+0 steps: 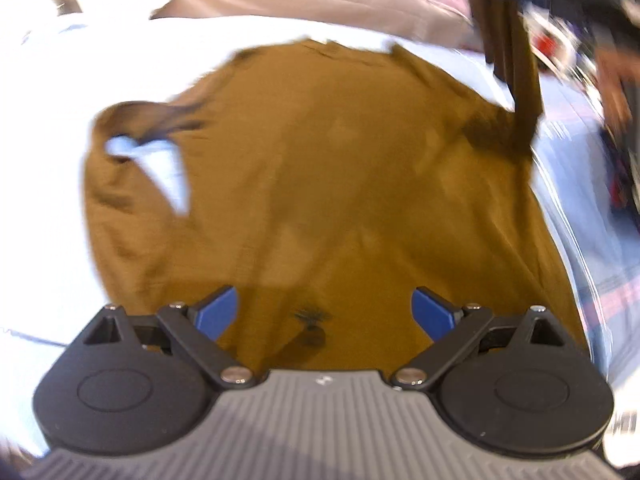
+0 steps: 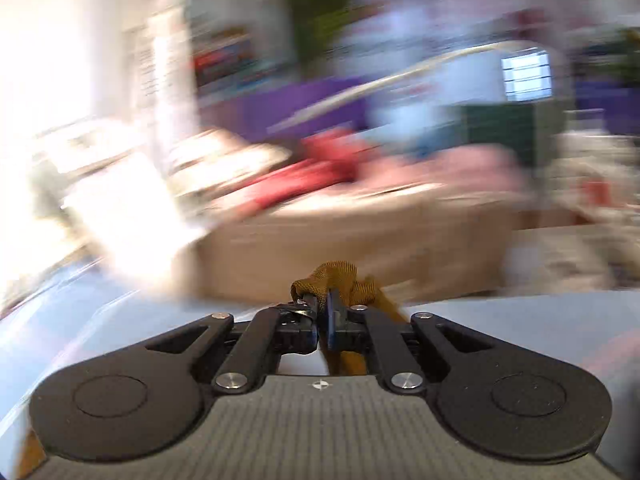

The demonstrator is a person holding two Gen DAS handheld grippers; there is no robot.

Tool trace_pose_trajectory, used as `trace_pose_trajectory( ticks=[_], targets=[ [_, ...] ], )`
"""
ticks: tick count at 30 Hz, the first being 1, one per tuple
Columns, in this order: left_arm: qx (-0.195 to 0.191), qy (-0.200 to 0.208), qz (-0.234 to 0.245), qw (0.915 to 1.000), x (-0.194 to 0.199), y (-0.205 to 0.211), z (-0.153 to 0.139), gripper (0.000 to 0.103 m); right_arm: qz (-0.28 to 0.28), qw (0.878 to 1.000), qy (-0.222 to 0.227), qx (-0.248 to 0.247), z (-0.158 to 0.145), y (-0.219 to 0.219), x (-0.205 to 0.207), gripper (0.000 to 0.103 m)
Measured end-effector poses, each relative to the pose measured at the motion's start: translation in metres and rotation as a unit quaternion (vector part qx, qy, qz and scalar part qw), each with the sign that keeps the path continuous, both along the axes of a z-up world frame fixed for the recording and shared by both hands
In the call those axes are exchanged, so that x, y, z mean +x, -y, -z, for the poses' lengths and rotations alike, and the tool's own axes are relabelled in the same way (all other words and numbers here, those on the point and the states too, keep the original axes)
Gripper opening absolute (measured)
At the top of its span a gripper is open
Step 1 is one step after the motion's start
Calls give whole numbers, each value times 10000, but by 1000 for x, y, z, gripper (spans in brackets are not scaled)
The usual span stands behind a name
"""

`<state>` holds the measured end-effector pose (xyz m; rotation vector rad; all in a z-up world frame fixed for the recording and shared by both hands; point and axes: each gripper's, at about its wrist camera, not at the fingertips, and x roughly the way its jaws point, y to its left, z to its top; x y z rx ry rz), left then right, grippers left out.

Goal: Fold small clothes

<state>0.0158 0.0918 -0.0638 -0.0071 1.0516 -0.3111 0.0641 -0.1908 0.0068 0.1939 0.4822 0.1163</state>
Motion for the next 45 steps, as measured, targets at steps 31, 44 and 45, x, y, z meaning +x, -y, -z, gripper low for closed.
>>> trace_pose_trajectory(
  ticks=[31, 44, 45],
  targets=[
    [1482, 731, 1533, 9743, 200, 176, 64, 41, 1070, 9804, -1650, 107, 105, 28, -93, 75],
    [832, 1599, -1148, 9769, 161, 16, -32, 8, 1170, 9812, -1535, -54, 109, 29, -91, 75],
    [804, 1445, -1384, 9765, 156, 0, -33, 9, 1132, 9819, -1508, -198, 109, 27, -89, 75]
  ],
)
